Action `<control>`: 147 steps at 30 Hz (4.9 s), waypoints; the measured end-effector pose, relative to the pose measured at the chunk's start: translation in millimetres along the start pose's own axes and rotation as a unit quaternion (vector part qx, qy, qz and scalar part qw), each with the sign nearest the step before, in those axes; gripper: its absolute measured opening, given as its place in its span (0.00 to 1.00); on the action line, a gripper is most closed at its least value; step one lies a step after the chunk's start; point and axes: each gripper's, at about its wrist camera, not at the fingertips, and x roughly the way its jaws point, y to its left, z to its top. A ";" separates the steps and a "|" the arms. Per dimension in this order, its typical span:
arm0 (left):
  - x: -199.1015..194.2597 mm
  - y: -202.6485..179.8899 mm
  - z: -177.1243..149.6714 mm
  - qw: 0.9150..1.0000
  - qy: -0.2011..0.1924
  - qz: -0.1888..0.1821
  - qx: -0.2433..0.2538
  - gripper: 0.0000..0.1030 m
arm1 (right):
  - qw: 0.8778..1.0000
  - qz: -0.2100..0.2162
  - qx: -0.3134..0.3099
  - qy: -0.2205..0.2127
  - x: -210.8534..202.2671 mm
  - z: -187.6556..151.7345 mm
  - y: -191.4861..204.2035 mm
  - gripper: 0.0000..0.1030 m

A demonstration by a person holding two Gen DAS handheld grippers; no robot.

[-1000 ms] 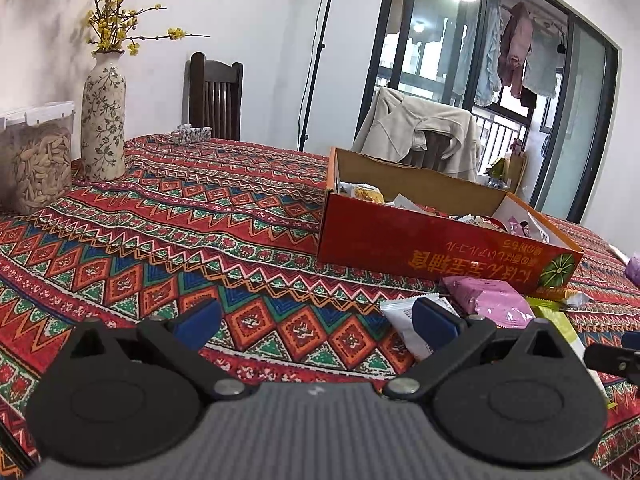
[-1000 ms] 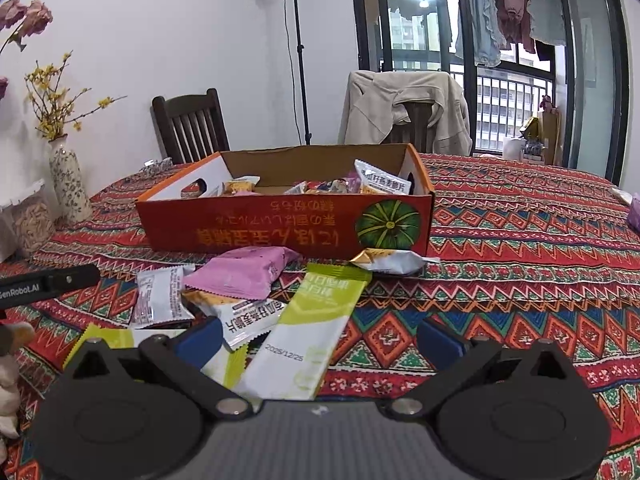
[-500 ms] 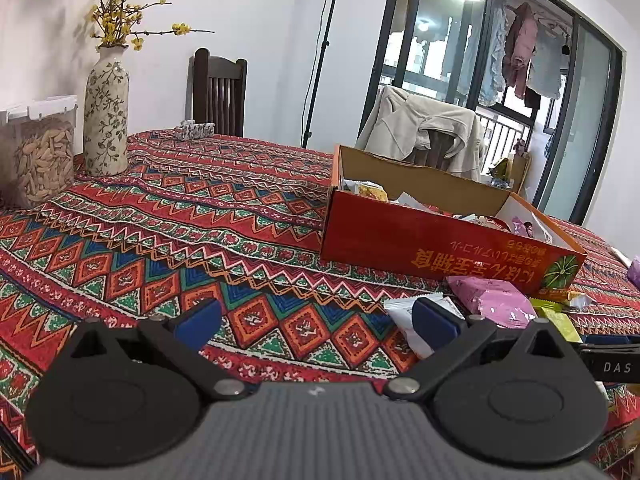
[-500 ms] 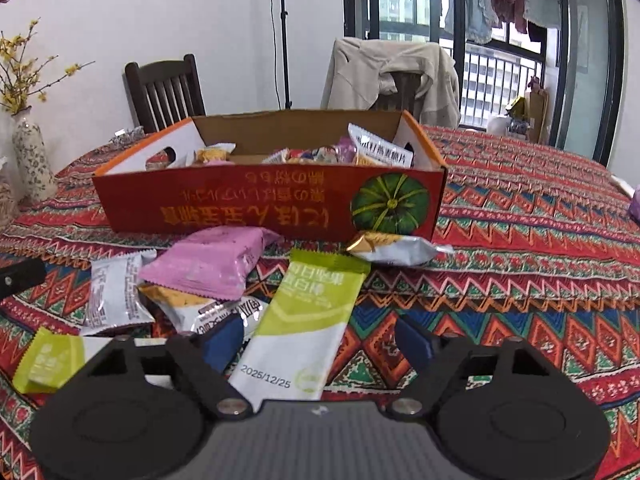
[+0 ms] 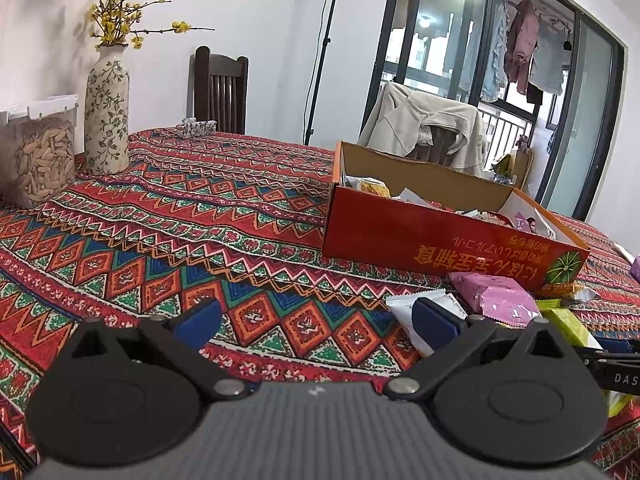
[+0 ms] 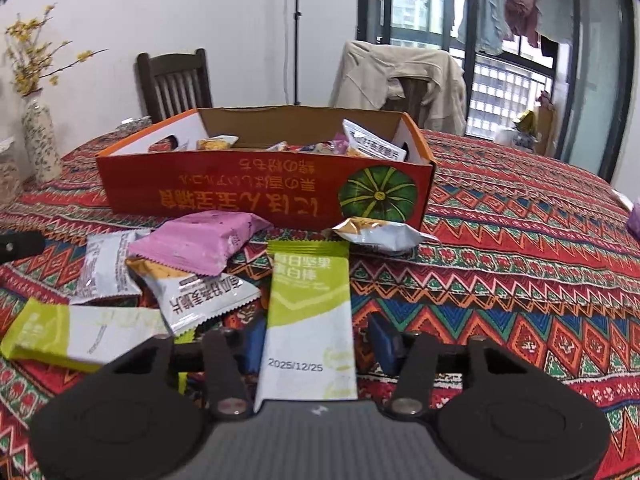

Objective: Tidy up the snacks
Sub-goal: 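Grasp a green-and-white bar packet with the right gripper, then grasp a green-and-white bar packet with the left gripper while the right gripper holds its bar, then carry both bar packets over the box and lower the right gripper's bar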

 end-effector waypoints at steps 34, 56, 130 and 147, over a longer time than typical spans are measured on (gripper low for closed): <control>0.2 -53.8 -23.7 0.990 0.092 0.044 0.097 0.86 | 0.996 0.023 0.040 -0.070 -62.9 -26.0 -22.4 0.35; -9.3 -119.3 -25.7 0.983 0.090 -0.062 0.148 0.96 | 0.994 0.037 0.068 -0.083 -75.4 -39.4 -47.0 0.35; 12.4 -135.4 91.3 0.989 -0.036 -0.110 0.096 0.38 | 0.986 0.029 0.028 -0.163 -44.5 71.5 -28.0 0.35; 114.5 -126.4 141.9 0.995 -0.031 -0.089 0.021 0.38 | 0.983 0.027 0.069 -0.167 47.3 143.7 -33.3 0.35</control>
